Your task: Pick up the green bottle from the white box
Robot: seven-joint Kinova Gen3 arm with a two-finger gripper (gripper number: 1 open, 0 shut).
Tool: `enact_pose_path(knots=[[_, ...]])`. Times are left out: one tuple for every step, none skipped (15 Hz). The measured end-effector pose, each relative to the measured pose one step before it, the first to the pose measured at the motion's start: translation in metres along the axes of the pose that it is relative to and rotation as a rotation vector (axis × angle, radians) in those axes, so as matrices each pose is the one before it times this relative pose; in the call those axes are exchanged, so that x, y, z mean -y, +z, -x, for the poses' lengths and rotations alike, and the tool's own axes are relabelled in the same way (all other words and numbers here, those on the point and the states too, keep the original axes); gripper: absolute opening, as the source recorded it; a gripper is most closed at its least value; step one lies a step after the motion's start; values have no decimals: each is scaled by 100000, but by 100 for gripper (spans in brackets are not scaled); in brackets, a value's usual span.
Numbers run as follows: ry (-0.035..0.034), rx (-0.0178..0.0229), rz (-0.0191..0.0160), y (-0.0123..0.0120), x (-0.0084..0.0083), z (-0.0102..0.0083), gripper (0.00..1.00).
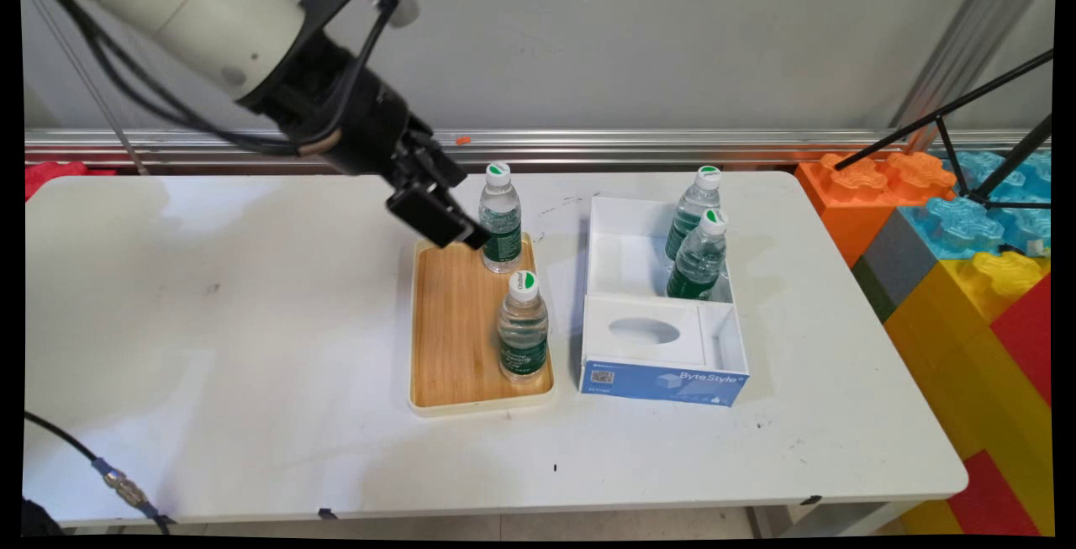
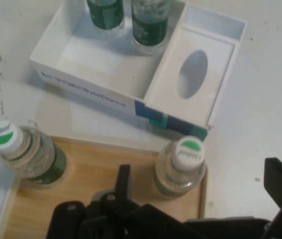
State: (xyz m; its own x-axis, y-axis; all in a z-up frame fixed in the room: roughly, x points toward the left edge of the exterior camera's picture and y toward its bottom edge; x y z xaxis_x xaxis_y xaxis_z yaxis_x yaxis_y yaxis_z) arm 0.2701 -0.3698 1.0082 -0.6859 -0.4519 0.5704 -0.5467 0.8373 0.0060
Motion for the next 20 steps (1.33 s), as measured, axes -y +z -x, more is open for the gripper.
enact_pose_path(knots=[[-1627,386,-343,245,-305,-867,100],[-1858,240,-608,439,-210,-762,100],[-2228,245,-788,743,-174,-740,100],[-1733,225,-571,718,-120,-456,100],[-2183,181,-748,1021,-147,-468,100],[-2037,61,-546,1013,-197,-353,100],[-2386,225,-504,1329,-236,-328,100],[-1277,-58,-297,817,-159,-219,100],[-2143,-25,-389,1477,-258,-374,100],[-1867,-63,-172,1556,-303,-412,100],[-1112,-41,49,1103,-216,-284,100],[-1157,60,173,1567,-328,-379,100],[-509,-186,65,1516,-259,-459,100],[-155,-222,-17,1251,-179,-386,100],[-138,-284,-64,1375,-172,-413,100],[-71,-127,26,781,-82,-224,100],[57,-256,-31,1121,-119,-324,100],[317,-527,-131,1257,-105,-391,100],[302,-418,-113,1026,-61,-296,100],[292,-408,-73,1133,-63,-292,100]])
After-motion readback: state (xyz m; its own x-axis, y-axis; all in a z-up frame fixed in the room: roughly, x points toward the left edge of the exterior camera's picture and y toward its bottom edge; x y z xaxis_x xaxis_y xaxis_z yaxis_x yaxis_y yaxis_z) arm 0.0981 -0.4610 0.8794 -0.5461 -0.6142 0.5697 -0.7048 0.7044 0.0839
